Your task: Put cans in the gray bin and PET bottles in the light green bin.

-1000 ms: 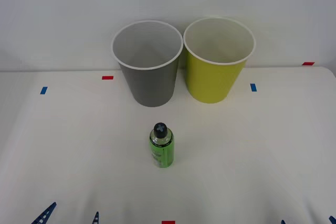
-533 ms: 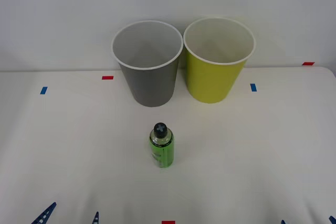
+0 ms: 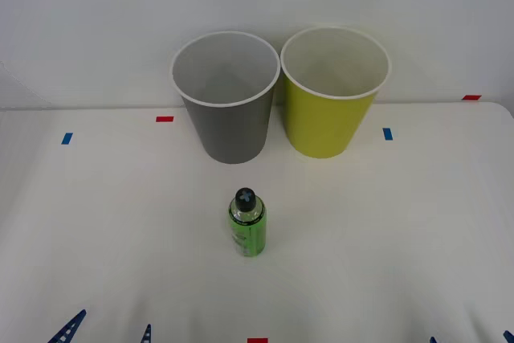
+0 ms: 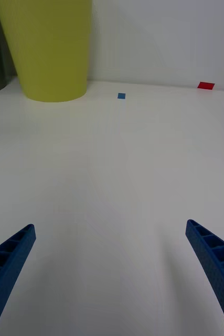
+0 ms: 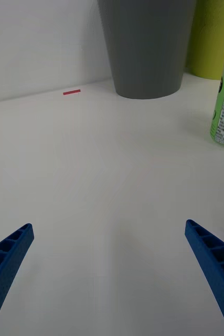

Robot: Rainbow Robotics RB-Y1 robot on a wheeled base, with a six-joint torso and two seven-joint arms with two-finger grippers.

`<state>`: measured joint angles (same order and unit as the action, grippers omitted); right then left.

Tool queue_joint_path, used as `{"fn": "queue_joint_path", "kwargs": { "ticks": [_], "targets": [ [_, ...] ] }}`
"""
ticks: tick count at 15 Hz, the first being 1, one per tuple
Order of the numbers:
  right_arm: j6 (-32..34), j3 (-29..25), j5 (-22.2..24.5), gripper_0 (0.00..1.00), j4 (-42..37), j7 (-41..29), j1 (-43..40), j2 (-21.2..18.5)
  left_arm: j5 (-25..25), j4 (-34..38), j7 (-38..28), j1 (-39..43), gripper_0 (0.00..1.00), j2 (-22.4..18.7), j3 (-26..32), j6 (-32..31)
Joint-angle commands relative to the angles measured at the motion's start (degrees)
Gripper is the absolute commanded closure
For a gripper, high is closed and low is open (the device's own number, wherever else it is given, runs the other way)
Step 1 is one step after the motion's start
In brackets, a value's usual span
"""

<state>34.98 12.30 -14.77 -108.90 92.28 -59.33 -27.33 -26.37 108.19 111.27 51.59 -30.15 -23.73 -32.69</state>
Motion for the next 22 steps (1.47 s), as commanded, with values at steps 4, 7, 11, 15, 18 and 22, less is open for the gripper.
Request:
{"fn": "queue_joint_path", "kwargs": {
  "ticks": [4, 7, 11, 15, 18, 22],
  "targets": [
    [0.0, 0.0, 0.0, 0.00, 0.0, 0.0, 0.0, 0.0, 0.0, 0.0, 0.0, 0.0, 0.00, 0.0, 0.0, 0.0],
    [0.0, 0.0, 0.0, 0.00, 0.0, 0.0, 0.0, 0.0, 0.4, -4.0, -0.1, -3.1, 0.00, -0.3, -1.0, -1.2],
    [0.0, 0.0, 0.0, 0.00, 0.0, 0.0, 0.0, 0.0, 4.1, -2.9, -0.4, -6.1, 0.00, -4.5, -0.7, -1.3],
    [0.0, 0.0, 0.0, 0.00, 0.0, 0.0, 0.0, 0.0, 4.0, -2.9, -3.0, -8.7, 0.00, -9.4, -0.6, -1.3],
    [0.0, 0.0, 0.0, 0.00, 0.0, 0.0, 0.0, 0.0, 5.7, -2.9, -10.6, -10.1, 0.00, -10.7, 0.2, -1.3],
    [0.0, 0.0, 0.0, 0.00, 0.0, 0.0, 0.0, 0.0, 17.3, -2.9, -18.9, -11.4, 0.00, -12.1, 4.4, -3.6]
  ]
}}
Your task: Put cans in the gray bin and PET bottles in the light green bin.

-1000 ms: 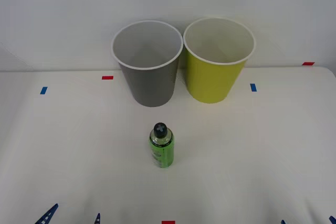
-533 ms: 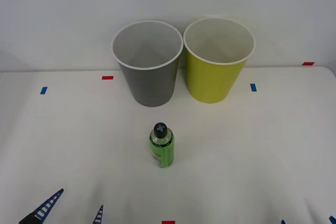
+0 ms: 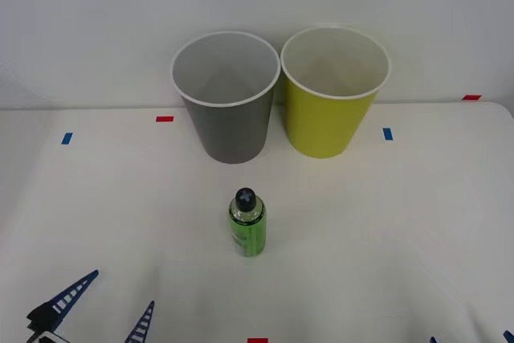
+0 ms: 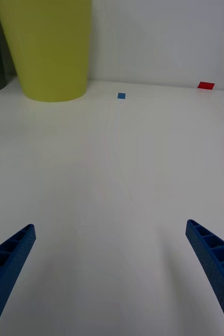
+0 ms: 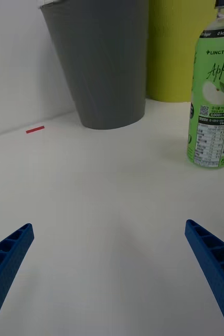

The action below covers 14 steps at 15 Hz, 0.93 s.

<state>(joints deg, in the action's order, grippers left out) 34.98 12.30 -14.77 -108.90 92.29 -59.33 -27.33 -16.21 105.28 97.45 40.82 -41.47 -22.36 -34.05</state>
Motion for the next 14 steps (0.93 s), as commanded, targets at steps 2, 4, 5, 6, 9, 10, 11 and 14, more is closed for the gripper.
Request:
{"fn": "queue_joint_path", "kwargs": {
  "ticks": [2, 4, 5, 6, 9, 10, 11, 14],
  "targets": [
    [0.0, 0.0, 0.0, 0.00, 0.0, 0.0, 0.0, 0.0, 12.7, 0.0, -9.6, -1.4, 0.00, -0.6, 3.3, -5.1],
    [0.0, 0.0, 0.0, 0.00, 0.0, 0.0, 0.0, 0.0, 17.9, 0.0, -11.7, -2.2, 0.00, 0.1, 3.1, -5.2],
    [0.0, 0.0, 0.0, 0.00, 0.0, 0.0, 0.0, 0.0, 19.0, 0.0, -11.8, -2.3, 0.00, 1.1, 3.1, -5.0],
    [0.0, 0.0, 0.0, 0.00, 0.0, 0.0, 0.0, 0.0, 19.8, 0.0, -11.9, -2.6, 0.00, 2.9, 3.1, -4.3],
    [0.0, 0.0, 0.0, 0.00, 0.0, 0.0, 0.0, 0.0, 19.8, -0.1, -12.6, -6.3, 0.00, 3.5, 1.4, -1.1],
    [0.0, 0.0, 0.0, 0.00, 0.0, 0.0, 0.0, 0.0, 17.8, -0.1, -12.7, -8.3, 0.00, 1.7, -0.8, -1.0],
    [0.0, 0.0, 0.0, 0.00, 0.0, 0.0, 0.0, 0.0, 16.6, -0.1, -12.5, -9.9, 0.00, 0.3, -2.8, -1.0],
    [0.0, 0.0, 0.0, 0.00, 0.0, 0.0, 0.0, 0.0, 16.4, -0.1, -12.4, -14.1, 0.00, -0.6, -7.1, 0.3]
  ]
}}
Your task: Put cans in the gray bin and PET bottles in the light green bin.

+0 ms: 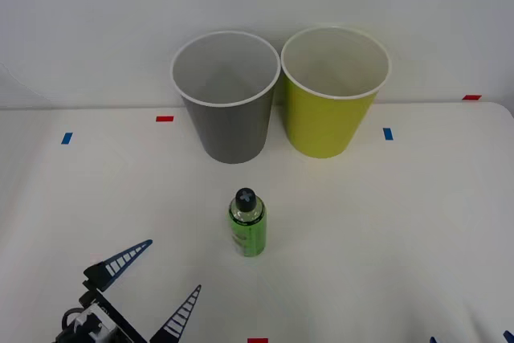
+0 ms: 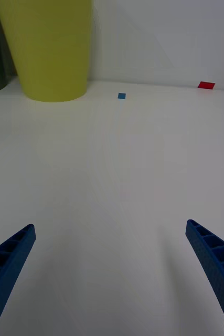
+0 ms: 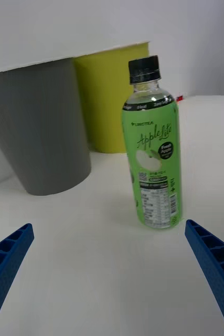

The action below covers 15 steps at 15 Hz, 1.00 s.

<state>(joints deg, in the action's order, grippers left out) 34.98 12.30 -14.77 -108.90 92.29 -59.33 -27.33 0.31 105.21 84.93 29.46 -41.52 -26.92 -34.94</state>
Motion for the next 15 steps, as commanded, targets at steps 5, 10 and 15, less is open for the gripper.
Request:
{"fn": "queue_joint_path", "kwargs": {
  "ticks": [5, 10, 15],
  "targets": [
    [0.0, 0.0, 0.0, 0.00, 0.0, 0.0, 0.0, 0.0, -2.2, 0.0, 0.4, -9.2, 0.00, -0.8, -6.2, 5.5],
    [0.0, 0.0, 0.0, 0.00, 0.0, 0.0, 0.0, 0.0, -8.9, 0.0, 1.2, -14.4, 0.00, 0.1, -10.6, 9.7],
    [0.0, 0.0, 0.0, 0.00, 0.0, 0.0, 0.0, 0.0, -8.2, 0.0, 1.5, -16.9, 0.00, 3.9, -11.0, 13.9]
  ]
}}
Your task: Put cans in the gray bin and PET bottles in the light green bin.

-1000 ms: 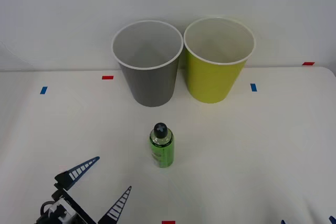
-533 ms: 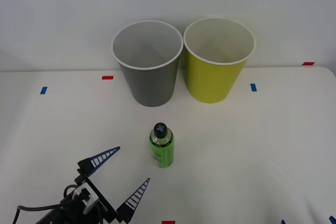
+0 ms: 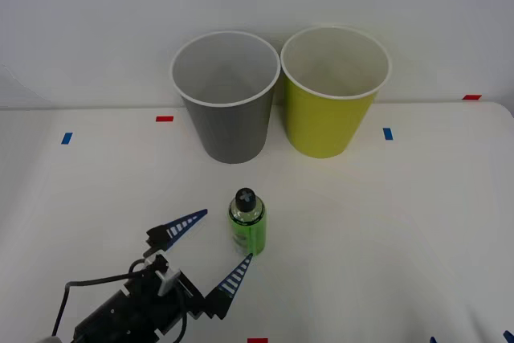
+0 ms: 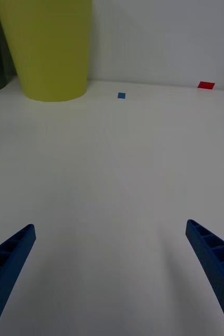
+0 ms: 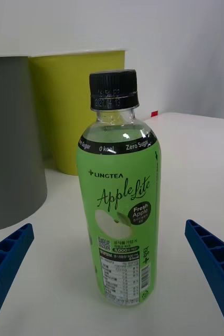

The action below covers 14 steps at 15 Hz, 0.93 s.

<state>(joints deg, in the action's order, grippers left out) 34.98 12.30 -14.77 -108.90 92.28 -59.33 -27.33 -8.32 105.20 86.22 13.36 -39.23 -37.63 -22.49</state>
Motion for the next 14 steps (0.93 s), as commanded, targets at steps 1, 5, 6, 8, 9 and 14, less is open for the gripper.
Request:
{"fn": "queue_joint_path", "kwargs": {
  "ticks": [1, 5, 6, 8, 9, 14],
  "targets": [
    [0.0, 0.0, 0.0, 0.00, 0.0, 0.0, 0.0, 0.0, 0.4, 0.0, 0.2, -1.3, 0.00, 2.0, -0.4, 2.0],
    [0.0, 0.0, 0.0, 0.00, 0.0, 0.0, 0.0, 0.0, -1.0, 0.0, 0.3, -4.3, 0.00, 2.7, -1.9, 4.5],
    [0.0, 0.0, 0.0, 0.00, 0.0, 0.0, 0.0, 0.0, -1.0, 0.0, 0.3, -5.0, 0.00, 2.8, -2.1, 5.2],
    [0.0, 0.0, 0.0, 0.00, 0.0, 0.0, 0.0, 0.0, -1.0, 0.0, 0.3, -5.7, 0.00, 3.5, -2.2, 6.4],
    [0.0, 0.0, 0.0, 0.00, 0.0, 0.0, 0.0, 0.0, -0.9, 0.0, 0.3, -6.0, 0.00, 4.2, -2.2, 6.9],
    [0.0, 0.0, 0.0, 0.00, 0.0, 0.0, 0.0, 0.0, -1.0, 0.0, 0.2, -6.7, 0.00, 6.3, -2.5, 9.3]
  ]
}}
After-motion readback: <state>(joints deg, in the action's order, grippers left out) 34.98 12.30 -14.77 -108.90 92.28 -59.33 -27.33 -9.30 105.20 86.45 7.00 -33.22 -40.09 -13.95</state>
